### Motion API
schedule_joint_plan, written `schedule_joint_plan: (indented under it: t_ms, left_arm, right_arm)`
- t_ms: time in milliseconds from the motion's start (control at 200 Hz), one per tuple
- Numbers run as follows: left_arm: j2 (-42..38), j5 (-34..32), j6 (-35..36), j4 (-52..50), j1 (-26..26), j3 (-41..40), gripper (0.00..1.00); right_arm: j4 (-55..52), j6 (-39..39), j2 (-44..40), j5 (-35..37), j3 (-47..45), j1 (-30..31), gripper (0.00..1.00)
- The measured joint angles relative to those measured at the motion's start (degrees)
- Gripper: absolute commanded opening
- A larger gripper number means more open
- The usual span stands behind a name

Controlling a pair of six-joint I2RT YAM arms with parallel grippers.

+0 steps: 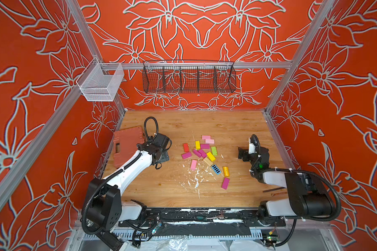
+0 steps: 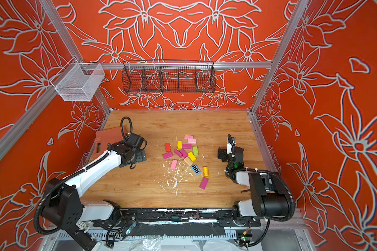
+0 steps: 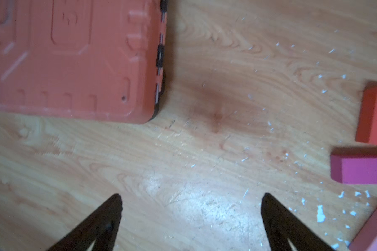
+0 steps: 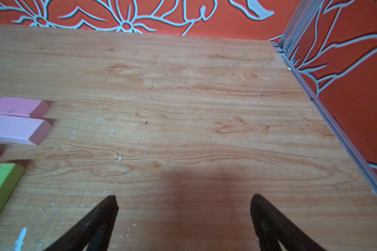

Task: Assemble the number 7 with building blocks
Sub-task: Pick up the building block from the center of the board.

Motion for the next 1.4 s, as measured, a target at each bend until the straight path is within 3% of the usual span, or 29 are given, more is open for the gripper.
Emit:
schedule_joint_plan:
  t_ms: [255, 440, 686, 876, 1066, 1396]
  left_arm:
    - [-0.63, 5.73, 1.09, 2.86, 0.00, -2.38, 0.97]
    - [4.61, 11.13, 4.61, 6.43, 0.00, 2.54, 0.97]
    - [13.42, 16.76, 8.44, 8.61, 0.00, 9.22, 0.97]
    - [14.95, 20.13, 11.21, 8.74, 0.00, 11.08, 0.97]
    - [14.05, 23.12, 12.28, 8.24, 0.00, 10.88, 0.97]
    - [1.49, 26.40, 12.28, 5.68, 0.00, 6.10, 0.97]
  right_arm:
    - [-5.97, -0.98, -5.18, 1.44, 2.03, 1.84, 0.93]
    - [-18.71, -1.16, -8.22, 4.61, 12.09, 5.92, 0.88]
    - [-35.54, 3.54, -6.93, 0.39, 23.85, 11.69, 0.87]
    - [-44.09, 6.05, -1.25, -10.60, 28.57, 14.88, 0.87]
    - [-50.16, 5.55, 9.73, -17.66, 36.35, 17.90, 0.85]
    - [-58.75, 3.30, 29.31, -16.70, 56.74, 21.88, 0.82]
